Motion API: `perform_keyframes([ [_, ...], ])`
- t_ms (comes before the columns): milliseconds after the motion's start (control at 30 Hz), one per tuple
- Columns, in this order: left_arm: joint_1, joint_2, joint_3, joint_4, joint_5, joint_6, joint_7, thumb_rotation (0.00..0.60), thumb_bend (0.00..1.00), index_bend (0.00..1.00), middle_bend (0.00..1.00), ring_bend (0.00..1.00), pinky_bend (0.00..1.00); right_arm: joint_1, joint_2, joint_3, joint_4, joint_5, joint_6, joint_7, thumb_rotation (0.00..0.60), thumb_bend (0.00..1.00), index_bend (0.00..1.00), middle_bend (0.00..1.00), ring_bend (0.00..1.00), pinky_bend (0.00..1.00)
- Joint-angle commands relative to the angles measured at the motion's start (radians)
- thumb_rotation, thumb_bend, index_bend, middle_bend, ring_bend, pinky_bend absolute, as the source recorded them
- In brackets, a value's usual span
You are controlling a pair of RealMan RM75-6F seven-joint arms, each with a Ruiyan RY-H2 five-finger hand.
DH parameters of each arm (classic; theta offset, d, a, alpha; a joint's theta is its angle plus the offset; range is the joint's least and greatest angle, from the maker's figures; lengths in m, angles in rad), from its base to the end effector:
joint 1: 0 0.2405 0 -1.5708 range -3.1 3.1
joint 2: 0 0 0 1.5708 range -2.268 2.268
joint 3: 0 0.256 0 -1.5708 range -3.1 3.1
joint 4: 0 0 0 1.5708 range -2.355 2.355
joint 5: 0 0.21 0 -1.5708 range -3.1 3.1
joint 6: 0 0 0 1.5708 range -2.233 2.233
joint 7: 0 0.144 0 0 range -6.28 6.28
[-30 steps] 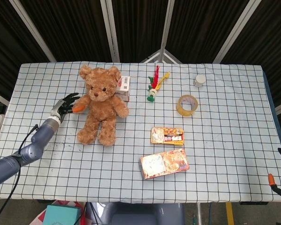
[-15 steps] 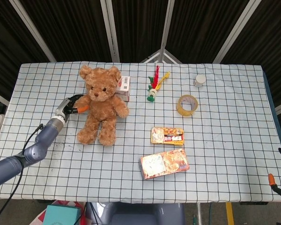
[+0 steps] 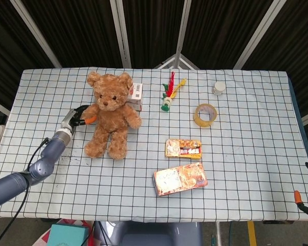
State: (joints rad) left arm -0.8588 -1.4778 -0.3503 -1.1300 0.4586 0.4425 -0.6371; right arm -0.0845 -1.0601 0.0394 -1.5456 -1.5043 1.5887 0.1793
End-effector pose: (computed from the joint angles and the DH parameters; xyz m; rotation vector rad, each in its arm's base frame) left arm -0.2159 0.4386 0.0261 -0.6796 -2.2285 -1.1927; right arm -0.3462 -0.1229 0.1972 1.2216 -0.9574 0.8841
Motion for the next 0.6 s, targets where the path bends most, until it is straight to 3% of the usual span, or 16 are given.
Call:
perform_keyframes([
  [33, -0.004, -0.008, -0.009, 0.001, -0.015, 0.015, 0.012, 0.600, 0.49, 0.36, 0.35, 0.00, 0.04, 0.000, 0.000, 0.000, 0.000, 0.000, -0.001, 0.002, 0.600, 0.42, 0.03, 0.11, 0.19, 0.04],
  [300, -0.010, -0.032, -0.022, 0.013, -0.079, 0.081, 0.060, 0.600, 0.60, 0.48, 0.46, 0.04, 0.04, -0.002, 0.003, 0.001, 0.000, 0.004, -0.001, 0.013, 0.600, 0.42, 0.03, 0.11, 0.19, 0.04],
  [600, -0.025, -0.039, -0.030, 0.016, -0.225, 0.118, 0.130, 0.600, 0.61, 0.49, 0.46, 0.05, 0.04, -0.002, 0.004, 0.001, -0.003, 0.004, -0.002, 0.015, 0.600, 0.42, 0.03, 0.11, 0.19, 0.04],
])
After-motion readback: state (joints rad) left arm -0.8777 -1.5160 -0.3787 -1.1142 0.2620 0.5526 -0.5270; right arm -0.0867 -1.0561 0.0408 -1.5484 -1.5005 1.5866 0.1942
